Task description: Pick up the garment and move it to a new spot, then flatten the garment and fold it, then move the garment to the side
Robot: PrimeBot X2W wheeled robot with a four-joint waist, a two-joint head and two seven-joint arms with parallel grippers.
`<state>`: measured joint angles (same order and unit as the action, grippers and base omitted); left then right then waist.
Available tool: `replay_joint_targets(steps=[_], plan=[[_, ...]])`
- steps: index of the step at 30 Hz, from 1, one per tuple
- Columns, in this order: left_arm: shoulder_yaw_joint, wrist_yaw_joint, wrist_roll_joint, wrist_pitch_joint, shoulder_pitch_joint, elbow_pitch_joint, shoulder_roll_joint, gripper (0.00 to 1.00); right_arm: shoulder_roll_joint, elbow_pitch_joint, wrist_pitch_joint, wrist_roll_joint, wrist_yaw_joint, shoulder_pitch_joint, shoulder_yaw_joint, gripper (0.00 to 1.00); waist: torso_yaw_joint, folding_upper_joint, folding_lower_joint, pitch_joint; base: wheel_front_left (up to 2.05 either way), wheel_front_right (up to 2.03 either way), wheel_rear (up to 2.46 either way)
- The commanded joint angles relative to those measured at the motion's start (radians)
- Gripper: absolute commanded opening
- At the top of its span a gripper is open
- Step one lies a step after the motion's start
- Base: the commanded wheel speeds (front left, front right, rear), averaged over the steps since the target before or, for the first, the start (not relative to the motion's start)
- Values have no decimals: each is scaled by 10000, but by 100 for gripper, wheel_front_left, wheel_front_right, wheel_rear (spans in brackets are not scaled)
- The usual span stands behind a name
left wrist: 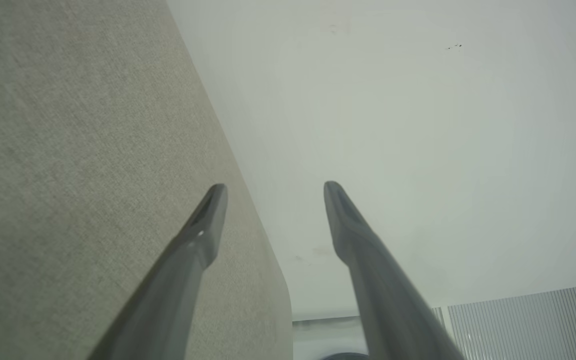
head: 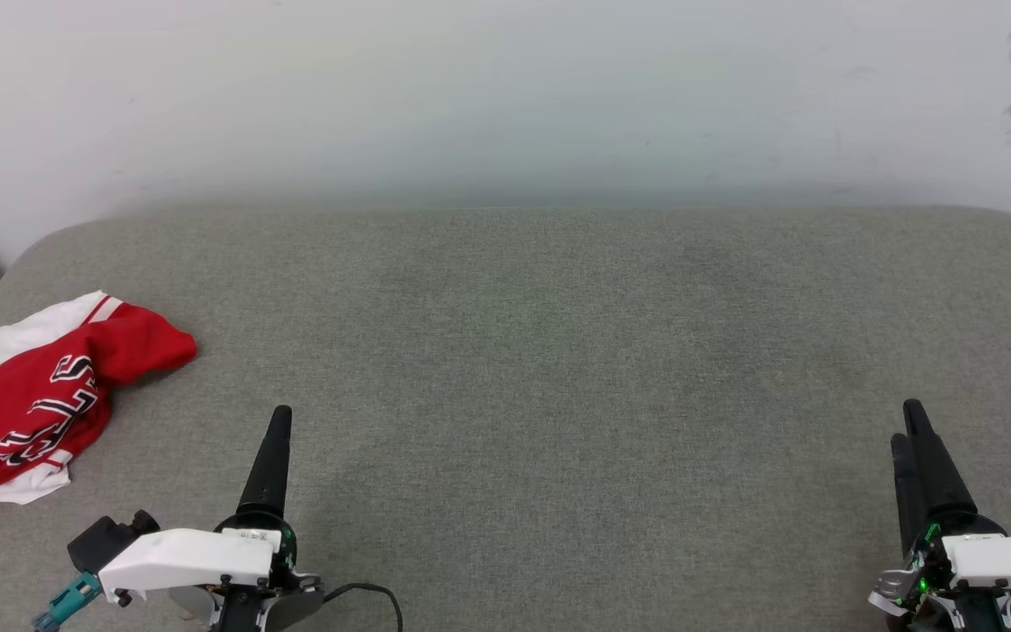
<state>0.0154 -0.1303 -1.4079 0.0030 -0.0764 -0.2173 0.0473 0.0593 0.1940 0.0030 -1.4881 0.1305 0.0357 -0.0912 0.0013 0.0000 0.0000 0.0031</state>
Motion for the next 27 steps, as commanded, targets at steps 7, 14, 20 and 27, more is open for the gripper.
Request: replay_joint_targets(steps=[7, 14, 20, 27], plan=[[-237, 211, 1970, -362, -324, 395, 24, 100, 49, -419, -360, 2227, 2, -22, -219, 100, -2, 0, 0, -22, 0, 0, 0], [-555, 543, 3664, -612, -330, 604, 26, 100, 5, -676, -611, 4111, 2, -91, -202, 100, -3, 0, 0, -43, 0, 0, 0], [-876, 806, 5004, -818, -343, 751, 27, 100, 17, -982, -818, 5707, 2, -208, -125, 100, 19, 0, 0, -61, 0, 0, 0], [-1181, 1023, 6372, -1044, -392, 857, 29, 100, 28, -1374, -662, 7526, 2, -330, -73, 100, 39, 0, 0, -87, 0, 0, 0]])
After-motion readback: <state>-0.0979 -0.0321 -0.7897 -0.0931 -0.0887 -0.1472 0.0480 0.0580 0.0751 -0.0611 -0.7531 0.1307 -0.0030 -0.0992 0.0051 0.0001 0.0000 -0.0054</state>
